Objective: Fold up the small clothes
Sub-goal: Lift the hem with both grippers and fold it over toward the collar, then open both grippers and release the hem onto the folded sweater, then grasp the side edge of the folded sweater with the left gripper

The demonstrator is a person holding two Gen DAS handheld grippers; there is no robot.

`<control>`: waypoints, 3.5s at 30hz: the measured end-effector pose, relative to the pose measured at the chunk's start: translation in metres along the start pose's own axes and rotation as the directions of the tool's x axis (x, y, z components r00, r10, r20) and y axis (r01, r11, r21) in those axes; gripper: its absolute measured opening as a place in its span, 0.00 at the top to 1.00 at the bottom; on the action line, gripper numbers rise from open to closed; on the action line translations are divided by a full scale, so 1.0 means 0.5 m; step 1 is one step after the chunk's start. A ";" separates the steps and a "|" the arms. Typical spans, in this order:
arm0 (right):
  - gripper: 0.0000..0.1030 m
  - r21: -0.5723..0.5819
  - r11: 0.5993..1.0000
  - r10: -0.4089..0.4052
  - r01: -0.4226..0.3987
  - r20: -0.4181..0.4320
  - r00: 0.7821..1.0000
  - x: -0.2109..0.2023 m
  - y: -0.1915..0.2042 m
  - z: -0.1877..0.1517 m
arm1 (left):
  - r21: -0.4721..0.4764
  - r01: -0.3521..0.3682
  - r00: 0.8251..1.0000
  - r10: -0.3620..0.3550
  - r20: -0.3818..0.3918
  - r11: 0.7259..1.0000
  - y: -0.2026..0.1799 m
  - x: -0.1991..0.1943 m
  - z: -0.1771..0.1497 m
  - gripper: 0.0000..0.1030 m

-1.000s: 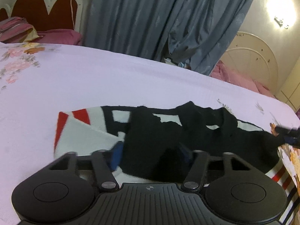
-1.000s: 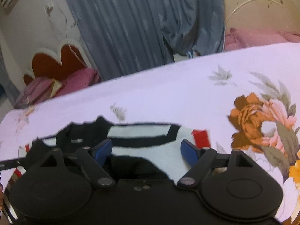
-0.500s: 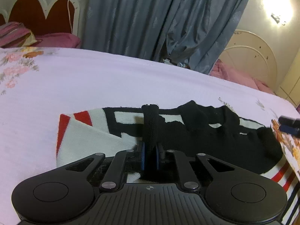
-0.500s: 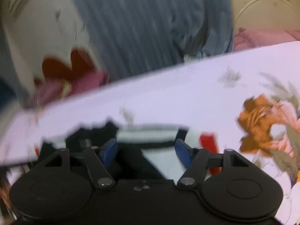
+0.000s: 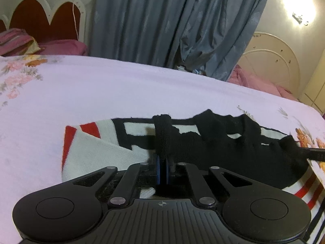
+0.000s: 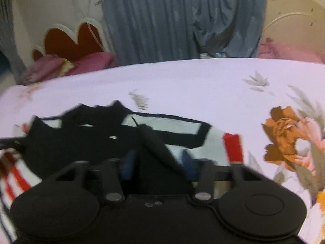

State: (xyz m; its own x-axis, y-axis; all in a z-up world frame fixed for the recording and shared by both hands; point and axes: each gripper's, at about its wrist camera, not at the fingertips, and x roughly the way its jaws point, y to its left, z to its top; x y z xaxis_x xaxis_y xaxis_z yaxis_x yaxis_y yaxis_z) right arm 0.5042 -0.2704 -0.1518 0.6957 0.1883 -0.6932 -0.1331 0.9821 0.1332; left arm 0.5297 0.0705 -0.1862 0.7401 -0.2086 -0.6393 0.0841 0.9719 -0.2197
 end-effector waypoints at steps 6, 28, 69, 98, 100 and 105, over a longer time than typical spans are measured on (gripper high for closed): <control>0.95 0.048 0.999 -0.008 0.003 0.091 0.996 -0.027 -0.013 0.030 | -0.003 -0.043 0.994 0.043 0.099 0.999 -0.001 -0.027 0.010 0.96; 0.60 0.021 0.995 -0.100 0.098 0.089 0.991 -0.046 0.022 0.014 | 0.016 -0.132 0.987 0.130 0.091 0.991 -0.006 -0.070 -0.013 0.51; 0.53 -0.194 0.979 -0.068 0.064 -0.015 0.998 -0.136 0.178 -0.180 | 0.063 -0.062 0.997 0.064 -0.037 0.996 -0.078 -0.163 -0.171 0.50; 0.42 -0.176 0.928 -0.346 0.329 -0.076 0.935 -0.145 0.183 -0.229 | 0.073 -0.007 0.988 0.019 -0.156 0.997 -0.058 -0.223 -0.160 0.25; 0.42 -0.170 0.929 -0.345 0.327 -0.083 0.935 -0.145 0.183 -0.226 | 0.037 0.008 0.985 -0.001 -0.174 0.999 -0.043 -0.236 -0.169 0.25; 0.42 -0.142 0.953 -0.276 0.267 -0.047 0.960 -0.186 0.205 -0.203 | -0.138 0.029 0.980 -0.055 -0.193 0.990 0.019 -0.279 -0.213 0.24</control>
State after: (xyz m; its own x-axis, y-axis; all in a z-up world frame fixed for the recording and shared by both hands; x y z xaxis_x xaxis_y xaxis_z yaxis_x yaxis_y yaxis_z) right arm 0.3541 -0.1872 -0.1458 0.6715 -0.0901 -0.7356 -0.0416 0.9864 -0.1588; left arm 0.3562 0.0972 -0.1773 0.5919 -0.2788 -0.7562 0.0126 0.9414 -0.3371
